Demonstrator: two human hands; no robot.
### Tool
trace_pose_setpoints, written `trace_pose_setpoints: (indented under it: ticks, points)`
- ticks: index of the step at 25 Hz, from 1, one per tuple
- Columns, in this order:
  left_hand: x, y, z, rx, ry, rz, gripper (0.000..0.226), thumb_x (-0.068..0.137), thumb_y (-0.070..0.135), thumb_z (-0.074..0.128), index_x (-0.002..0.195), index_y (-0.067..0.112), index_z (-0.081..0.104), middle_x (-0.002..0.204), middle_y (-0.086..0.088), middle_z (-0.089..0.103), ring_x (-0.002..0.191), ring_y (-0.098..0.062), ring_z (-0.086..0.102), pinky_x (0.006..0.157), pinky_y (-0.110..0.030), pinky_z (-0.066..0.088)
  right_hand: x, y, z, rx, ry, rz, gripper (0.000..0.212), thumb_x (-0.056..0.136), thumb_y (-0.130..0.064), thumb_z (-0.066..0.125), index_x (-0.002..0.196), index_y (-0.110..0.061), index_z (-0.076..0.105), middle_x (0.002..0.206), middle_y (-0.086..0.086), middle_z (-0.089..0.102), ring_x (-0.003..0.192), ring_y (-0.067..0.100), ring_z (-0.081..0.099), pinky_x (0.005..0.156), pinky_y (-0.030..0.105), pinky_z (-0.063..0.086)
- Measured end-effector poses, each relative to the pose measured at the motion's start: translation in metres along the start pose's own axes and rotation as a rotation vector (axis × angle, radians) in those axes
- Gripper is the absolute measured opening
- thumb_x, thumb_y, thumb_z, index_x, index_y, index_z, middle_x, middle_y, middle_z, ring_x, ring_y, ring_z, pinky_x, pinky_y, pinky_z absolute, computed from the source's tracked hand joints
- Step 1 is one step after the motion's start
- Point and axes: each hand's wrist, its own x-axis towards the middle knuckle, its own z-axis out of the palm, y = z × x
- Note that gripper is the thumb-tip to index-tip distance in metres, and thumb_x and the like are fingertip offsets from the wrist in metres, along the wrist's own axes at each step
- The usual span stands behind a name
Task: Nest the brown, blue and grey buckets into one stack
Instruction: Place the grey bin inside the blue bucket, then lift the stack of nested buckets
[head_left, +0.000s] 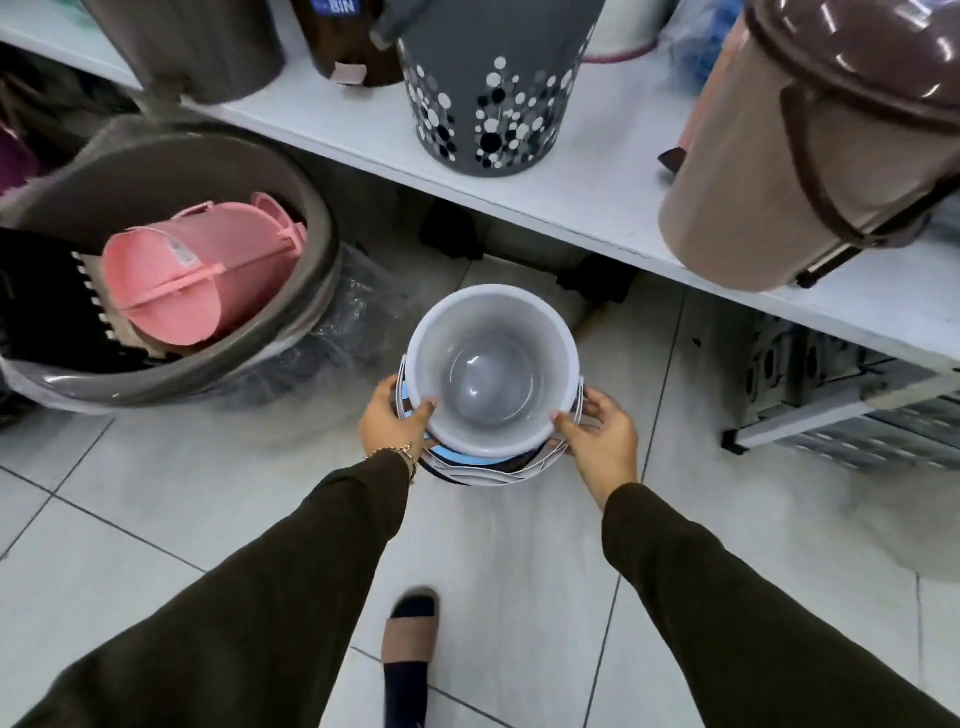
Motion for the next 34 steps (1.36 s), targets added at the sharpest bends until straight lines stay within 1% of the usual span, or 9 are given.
trace_pose_setpoints:
  ticks: [5,10,13,17,20,22,24,31,34]
  points:
    - [0.078,-0.034,-0.001,0.533,-0.03,-0.011,0.056,0.074,0.018,0.076,0.127,0.015,0.059,0.118,-0.017,0.067,0.113,-0.033,0.061,0.094,-0.035,0.049,0.055,0.052,0.051,-0.162,0.063,0.26,0.05,0.073,0.007,0.078,0.12,-0.004,0.067,0.117,0.014,0.071,0.107,0.036,0.068,0.099,0.051,0.055]
    - [0.126,-0.071,0.012,0.65,-0.183,-0.214,0.104,0.074,0.032,0.077,0.155,0.022,0.013,0.153,-0.021,0.027,0.129,-0.038,0.049,0.108,-0.039,0.042,0.075,0.087,0.059,-0.375,0.163,0.264,0.087,0.075,-0.019,0.086,0.149,-0.011,0.041,0.151,0.014,0.04,0.135,0.034,0.047,0.116,0.044,0.04]
    - [0.152,-0.083,0.021,0.523,-0.261,-0.296,0.081,0.076,0.032,0.074,0.144,0.018,0.033,0.137,-0.015,0.055,0.105,-0.03,0.059,0.086,-0.035,0.049,0.092,0.101,0.055,-0.449,0.153,0.375,0.124,0.069,-0.046,0.086,0.16,-0.014,0.008,0.165,0.015,0.016,0.15,0.036,0.025,0.12,0.052,0.029]
    - [0.169,-0.091,0.02,0.451,-0.3,-0.315,0.072,0.068,0.032,0.07,0.134,0.025,0.042,0.118,-0.008,0.063,0.092,-0.028,0.062,0.079,-0.036,0.056,0.11,0.116,0.053,-0.405,0.117,0.486,0.133,0.067,-0.056,0.083,0.159,-0.013,-0.002,0.167,0.012,0.013,0.153,0.031,0.021,0.123,0.046,0.025]
    - [0.171,-0.089,0.016,0.476,-0.335,-0.327,0.07,0.071,0.03,0.07,0.134,0.032,0.039,0.108,-0.006,0.061,0.083,-0.029,0.067,0.053,-0.031,0.059,0.113,0.123,0.051,-0.201,0.088,0.589,0.114,0.07,-0.046,0.085,0.156,-0.008,0.02,0.152,0.012,0.046,0.136,0.032,0.048,0.115,0.043,0.039]
    - [0.17,-0.088,0.01,0.51,-0.341,-0.306,0.064,0.073,0.027,0.069,0.13,0.031,0.041,0.104,-0.006,0.06,0.075,-0.024,0.065,0.041,-0.026,0.054,0.105,0.124,0.052,-0.113,0.03,0.63,0.071,0.075,-0.036,0.084,0.134,-0.01,0.054,0.125,0.011,0.067,0.105,0.029,0.065,0.094,0.043,0.051]
    - [0.162,-0.089,0.0,0.52,-0.342,-0.293,0.057,0.073,0.025,0.068,0.125,0.029,0.045,0.1,-0.005,0.06,0.074,-0.023,0.064,0.041,-0.026,0.054,0.088,0.125,0.055,-0.058,0.052,0.59,0.04,0.079,-0.023,0.082,0.112,-0.012,0.061,0.112,0.015,0.071,0.086,0.024,0.068,0.075,0.038,0.055]
    - [0.098,-0.05,-0.063,0.52,-0.368,-0.16,0.051,0.071,0.023,0.071,0.114,0.03,0.044,0.089,0.003,0.058,0.074,-0.02,0.061,0.041,-0.021,0.048,-0.018,0.082,0.058,0.058,0.144,0.397,0.054,0.082,-0.014,0.079,0.127,-0.007,0.05,0.118,0.017,0.065,0.101,0.034,0.069,0.08,0.051,0.063]
    - [0.056,0.002,-0.091,0.478,-0.354,-0.046,0.053,0.072,0.02,0.074,0.118,0.023,0.048,0.094,-0.001,0.061,0.077,-0.022,0.06,0.057,-0.023,0.046,-0.073,0.024,0.049,0.051,0.189,0.291,0.047,0.084,-0.014,0.076,0.122,-0.011,0.049,0.117,0.015,0.065,0.099,0.03,0.068,0.084,0.051,0.061]
